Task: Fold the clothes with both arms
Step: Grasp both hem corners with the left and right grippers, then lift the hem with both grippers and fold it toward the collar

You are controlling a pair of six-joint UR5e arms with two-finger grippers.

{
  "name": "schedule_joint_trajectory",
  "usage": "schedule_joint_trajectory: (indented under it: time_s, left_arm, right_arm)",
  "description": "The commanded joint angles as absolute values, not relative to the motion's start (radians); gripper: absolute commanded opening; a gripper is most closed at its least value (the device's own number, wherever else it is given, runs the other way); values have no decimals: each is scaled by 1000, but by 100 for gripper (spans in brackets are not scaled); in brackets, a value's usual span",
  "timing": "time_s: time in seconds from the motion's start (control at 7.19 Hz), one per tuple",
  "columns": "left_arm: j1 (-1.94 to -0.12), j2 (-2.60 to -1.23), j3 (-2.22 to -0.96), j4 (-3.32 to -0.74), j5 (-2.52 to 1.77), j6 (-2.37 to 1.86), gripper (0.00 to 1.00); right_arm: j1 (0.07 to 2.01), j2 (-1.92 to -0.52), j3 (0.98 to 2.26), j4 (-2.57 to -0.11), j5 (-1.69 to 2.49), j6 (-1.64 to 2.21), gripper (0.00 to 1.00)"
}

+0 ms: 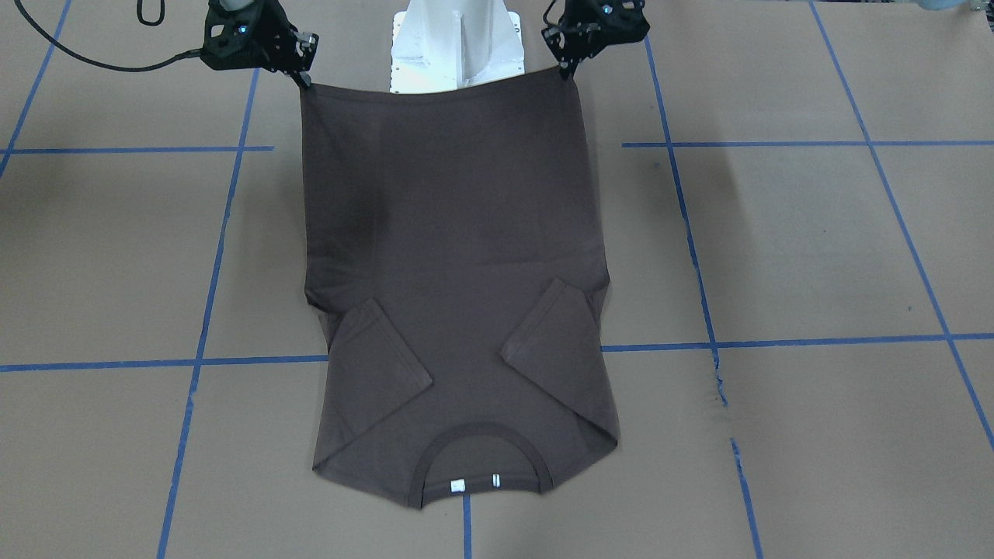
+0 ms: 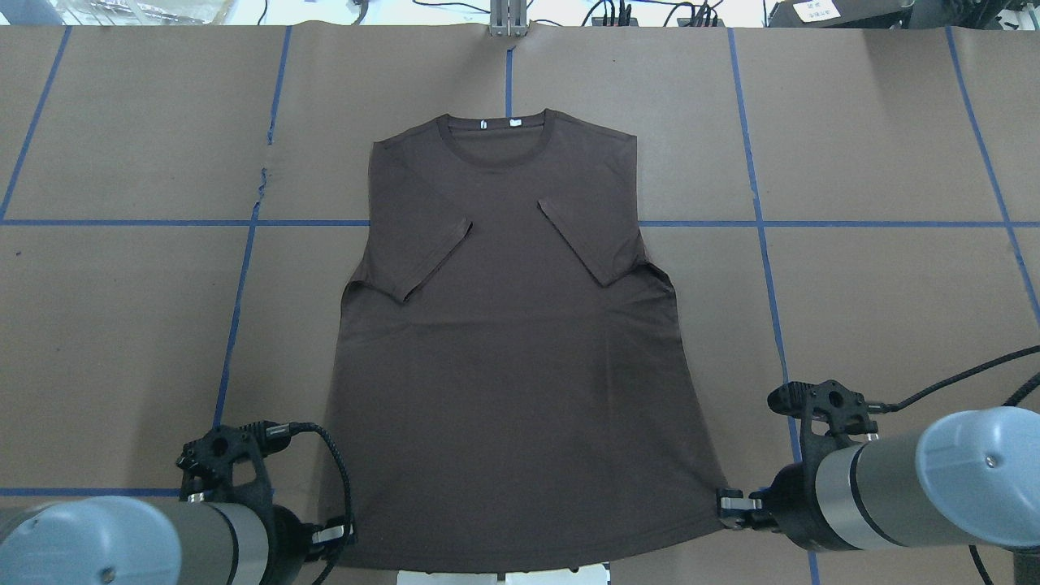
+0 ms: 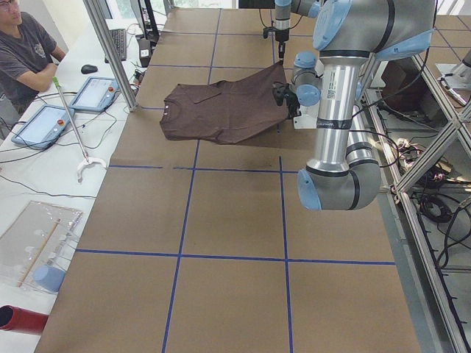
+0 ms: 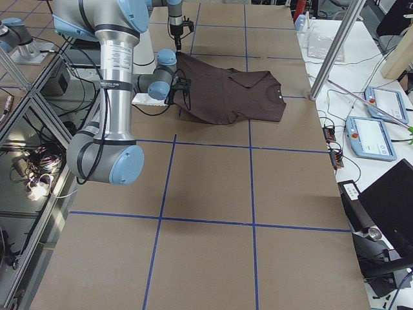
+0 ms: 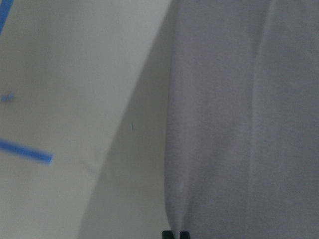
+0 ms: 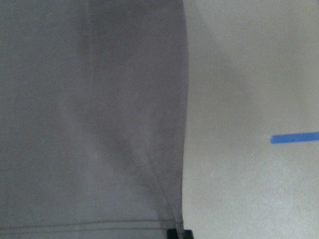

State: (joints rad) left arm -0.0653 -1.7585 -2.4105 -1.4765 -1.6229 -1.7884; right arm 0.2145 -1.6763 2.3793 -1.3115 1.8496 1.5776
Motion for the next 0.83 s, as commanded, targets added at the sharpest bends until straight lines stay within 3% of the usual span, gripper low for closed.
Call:
schedule_joint_trajectory:
  time_s: [0.0, 0.7]
  left_arm:
    - [-5, -1778, -2488, -1378, -1628, -1790, 0]
    - [-231, -1808, -2418, -1379, -1646, -1555, 0]
  right_arm:
    - [195, -1704, 2425, -1310, 1850, 1574, 0]
    - [437, -1522, 2288, -1313, 1873, 1312, 0]
